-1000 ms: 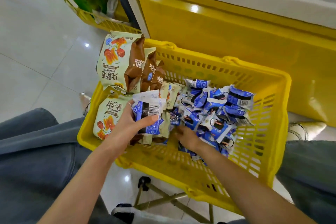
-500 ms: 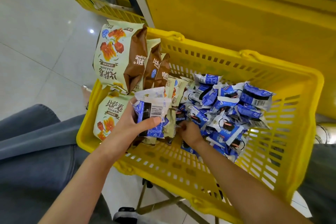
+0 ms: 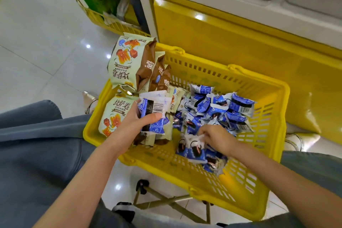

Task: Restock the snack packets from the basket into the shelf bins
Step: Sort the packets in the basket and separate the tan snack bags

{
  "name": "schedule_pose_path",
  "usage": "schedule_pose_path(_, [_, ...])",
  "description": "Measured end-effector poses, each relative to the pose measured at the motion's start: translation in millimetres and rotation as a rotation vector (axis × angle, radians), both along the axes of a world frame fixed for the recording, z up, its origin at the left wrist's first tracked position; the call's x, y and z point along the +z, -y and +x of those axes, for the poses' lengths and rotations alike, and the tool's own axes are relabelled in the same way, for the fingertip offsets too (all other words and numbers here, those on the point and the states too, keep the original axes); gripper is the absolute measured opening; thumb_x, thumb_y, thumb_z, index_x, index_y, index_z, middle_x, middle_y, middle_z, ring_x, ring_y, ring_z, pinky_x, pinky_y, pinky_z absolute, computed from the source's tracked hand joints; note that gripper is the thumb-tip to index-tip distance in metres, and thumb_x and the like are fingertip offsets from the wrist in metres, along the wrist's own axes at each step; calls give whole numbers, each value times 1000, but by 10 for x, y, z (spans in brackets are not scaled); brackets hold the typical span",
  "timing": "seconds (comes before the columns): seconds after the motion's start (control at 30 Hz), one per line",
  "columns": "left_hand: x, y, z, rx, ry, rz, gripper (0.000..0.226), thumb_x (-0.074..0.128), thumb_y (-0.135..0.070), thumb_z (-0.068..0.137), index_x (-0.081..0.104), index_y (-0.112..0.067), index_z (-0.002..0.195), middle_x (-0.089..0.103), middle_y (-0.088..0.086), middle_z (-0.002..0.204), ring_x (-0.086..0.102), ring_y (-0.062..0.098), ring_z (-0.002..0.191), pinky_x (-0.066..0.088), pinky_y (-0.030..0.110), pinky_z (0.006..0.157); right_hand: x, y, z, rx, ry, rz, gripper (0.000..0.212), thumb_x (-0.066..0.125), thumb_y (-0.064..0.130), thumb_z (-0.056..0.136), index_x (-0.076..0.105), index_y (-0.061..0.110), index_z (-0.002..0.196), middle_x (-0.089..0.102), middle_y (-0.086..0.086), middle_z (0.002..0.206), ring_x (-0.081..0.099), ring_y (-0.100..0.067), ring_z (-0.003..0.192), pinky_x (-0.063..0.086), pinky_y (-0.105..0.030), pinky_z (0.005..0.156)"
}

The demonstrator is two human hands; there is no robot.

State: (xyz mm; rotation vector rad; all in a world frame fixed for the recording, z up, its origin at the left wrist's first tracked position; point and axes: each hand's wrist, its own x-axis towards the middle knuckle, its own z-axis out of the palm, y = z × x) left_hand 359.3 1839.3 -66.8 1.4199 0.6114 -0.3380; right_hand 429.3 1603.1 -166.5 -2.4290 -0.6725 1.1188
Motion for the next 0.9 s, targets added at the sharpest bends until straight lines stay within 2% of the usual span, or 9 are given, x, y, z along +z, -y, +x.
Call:
schedule_pose_path(0.07, [56,-7,14,15,30,-14,62,71,-33,57,49,-31,115,70,-4,107,69,13,93,53,25,75,71,143,33,103,19,-122,23,50,10,93,59,11,115,63,-11,113,58,-24,101,39,-27,71])
schedule_pose_path(0.13, [89,-31,15,36,61,-26,67,70,-32,57,48,-28,120,70,-4,106,69,13,92,54,19,67,110,217,23,146,94,-217,32,49,9,93,53,13,125,57,-10,124,52,-24,115,45,-32,85])
schedule_pose_path(0.2, [107,-65,-2,56,78,-36,67,70,-33,58,48,-29,121,70,-3,108,69,13,92,54,17,67,133,177,-40,117,215,-132,35,50,14,95,47,15,130,51,-7,126,45,-23,121,43,-32,93])
schedule_pose_path(0.27, [106,-98,-25,63,83,-42,67,69,-34,58,46,-31,121,69,-5,108,69,12,92,54,19,68,145,19,-121,48,229,58,34,49,19,96,47,14,130,50,-5,125,48,-20,117,41,-28,93])
schedule_pose_path(0.4, [64,-132,-62,50,67,-56,76,69,-36,57,41,-29,128,71,-8,102,69,10,92,55,18,69,-43,-437,-224,-82,-2,207,41,48,13,97,41,10,137,45,-9,139,46,-23,126,38,-30,102])
schedule_pose_path(0.5, [25,-156,-48,11,46,-63,71,79,-33,63,43,-32,124,71,-11,103,68,9,95,54,18,72,-300,-681,-159,-254,-180,192,47,51,10,95,39,9,140,41,-11,142,45,-23,127,38,-25,98])
schedule_pose_path(0.67, [-49,-250,-36,-17,-6,-95,51,67,-29,67,48,-35,114,71,-14,101,67,7,95,53,16,72,-610,-787,-90,-324,-330,160,70,56,10,92,16,10,149,29,-6,151,31,-23,137,33,-39,111])
schedule_pose_path(0.8, [-89,-274,-19,-24,-24,-120,53,66,-27,68,46,-33,117,71,-16,101,67,5,94,50,12,69,-701,-830,-77,-274,-235,228,53,55,-2,87,38,5,137,49,-14,135,48,-25,124,41,-28,102])
schedule_pose_path(0.9, [-111,-283,-15,-29,-36,-126,54,66,-28,67,45,-33,117,70,-18,100,67,3,93,50,11,69,-699,-863,-57,-326,-307,277,48,55,-1,88,45,6,134,52,-14,132,50,-23,121,42,-37,103])
